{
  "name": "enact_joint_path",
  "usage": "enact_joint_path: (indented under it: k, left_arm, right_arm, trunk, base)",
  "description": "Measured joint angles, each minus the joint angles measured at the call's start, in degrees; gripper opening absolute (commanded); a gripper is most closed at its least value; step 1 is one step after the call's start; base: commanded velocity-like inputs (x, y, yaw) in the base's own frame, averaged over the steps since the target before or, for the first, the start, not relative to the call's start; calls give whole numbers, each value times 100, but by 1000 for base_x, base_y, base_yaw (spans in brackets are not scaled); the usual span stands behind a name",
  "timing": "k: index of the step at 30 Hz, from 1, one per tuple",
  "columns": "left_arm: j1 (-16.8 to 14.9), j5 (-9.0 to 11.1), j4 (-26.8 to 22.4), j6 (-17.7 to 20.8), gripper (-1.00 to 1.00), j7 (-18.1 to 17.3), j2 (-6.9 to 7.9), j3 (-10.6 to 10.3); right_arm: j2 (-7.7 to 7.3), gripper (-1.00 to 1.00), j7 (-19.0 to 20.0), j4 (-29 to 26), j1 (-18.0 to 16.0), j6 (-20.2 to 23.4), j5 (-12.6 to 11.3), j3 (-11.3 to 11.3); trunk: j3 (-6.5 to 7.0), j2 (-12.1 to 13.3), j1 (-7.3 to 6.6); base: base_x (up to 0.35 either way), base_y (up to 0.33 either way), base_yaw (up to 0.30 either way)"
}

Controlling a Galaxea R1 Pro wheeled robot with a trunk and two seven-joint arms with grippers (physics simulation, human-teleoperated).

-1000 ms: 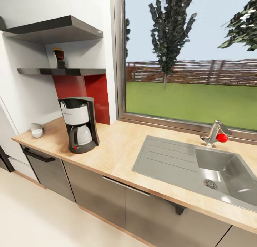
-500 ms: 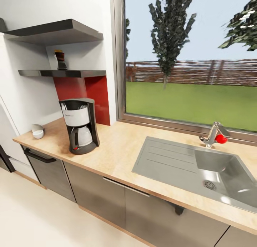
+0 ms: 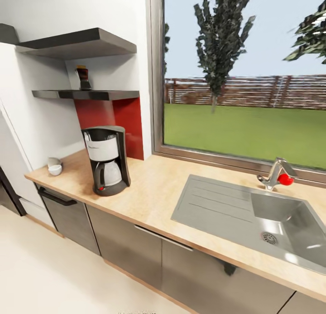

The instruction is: Set up a coffee station on the kitchen countertop: keep the coffee maker on the countertop, move the bottle of coffee from the kitchen shelf to the counter next to the coffee maker, place a paper coffee filter on top of the coffee maker, put the saucer next to the coffee maker with the coffee cup on the saucer, and place the electric kettle next to the coffee maker.

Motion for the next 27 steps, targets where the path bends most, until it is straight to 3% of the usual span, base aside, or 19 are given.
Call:
enact_joint_path:
  k: [19,27]
  left_arm:
    - [0,187,-32,0,100,1,6,-1]
    - [0,187,-35,0,100,-5,-6,-1]
  right_arm:
    - [-25,100,8,-98,0,-32,24,24]
    - [-26,100,8,-98,0,-33,24,32]
  trunk:
    - [229,764,-418]
    - [179,766,-419]
  base:
    - [0,0,186]
    - [0,0,180]
